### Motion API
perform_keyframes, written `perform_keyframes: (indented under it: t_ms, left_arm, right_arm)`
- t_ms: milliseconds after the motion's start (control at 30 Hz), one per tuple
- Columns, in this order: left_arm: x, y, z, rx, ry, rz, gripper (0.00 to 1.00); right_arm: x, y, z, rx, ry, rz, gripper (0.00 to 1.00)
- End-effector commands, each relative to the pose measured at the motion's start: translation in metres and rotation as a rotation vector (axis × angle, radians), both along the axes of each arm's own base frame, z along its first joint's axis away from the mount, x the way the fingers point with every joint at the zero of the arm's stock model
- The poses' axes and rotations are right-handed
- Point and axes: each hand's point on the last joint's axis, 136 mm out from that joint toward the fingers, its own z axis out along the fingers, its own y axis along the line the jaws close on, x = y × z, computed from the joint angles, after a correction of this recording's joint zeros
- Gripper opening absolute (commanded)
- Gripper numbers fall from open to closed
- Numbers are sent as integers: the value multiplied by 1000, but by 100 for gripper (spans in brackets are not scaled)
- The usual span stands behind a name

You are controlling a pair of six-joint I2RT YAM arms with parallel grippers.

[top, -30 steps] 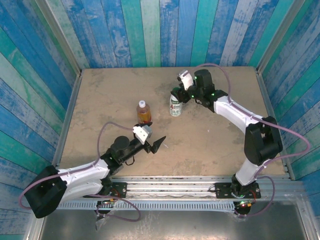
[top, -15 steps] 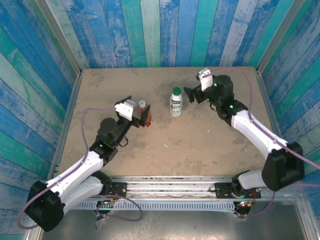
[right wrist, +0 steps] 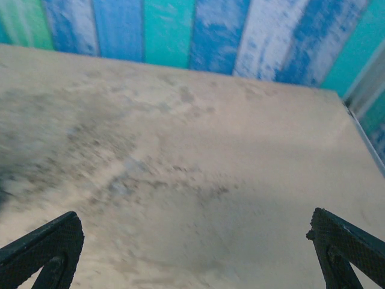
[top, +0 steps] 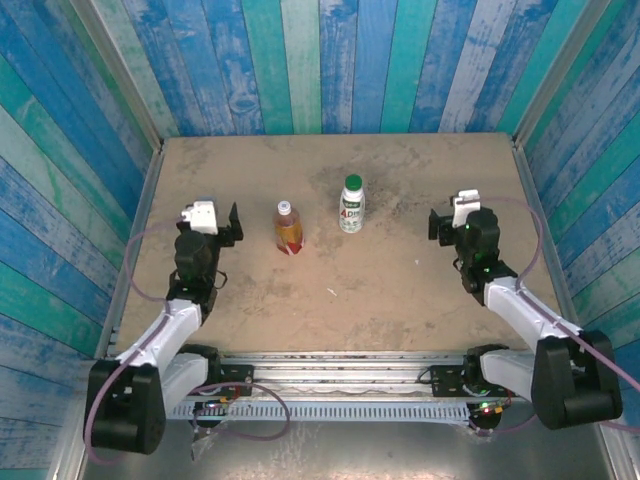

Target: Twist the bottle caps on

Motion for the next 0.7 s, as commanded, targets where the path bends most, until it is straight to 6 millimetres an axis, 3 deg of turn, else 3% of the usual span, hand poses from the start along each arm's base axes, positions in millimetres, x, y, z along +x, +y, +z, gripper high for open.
perform_keyframes:
  t_ms: [0,67,233,267,467,667]
  left_arm:
    - [-2,12,-16,-10,-8,60,94]
    - [-3,17,-28,-3,-2,85,94]
    - [6,23,-31,23,-53,110,94]
    - [9,26,-39,1,-39,111,94]
    - [26,14,-62,2,-5,14,94]
    - [38,18,-70,-8,55,34,94]
  right_arm:
    - [7,-11,8,3,-82,-55,100]
    - [10,-12,1,-12,-82,-58,100]
    - [19,-19,-19,11,-82,-58,100]
    - [22,-18,-25,18,-70,-47,100]
    - [30,-17,-53,36,-45,-28,100]
    - [34,-16,-56,34,-17,-19,100]
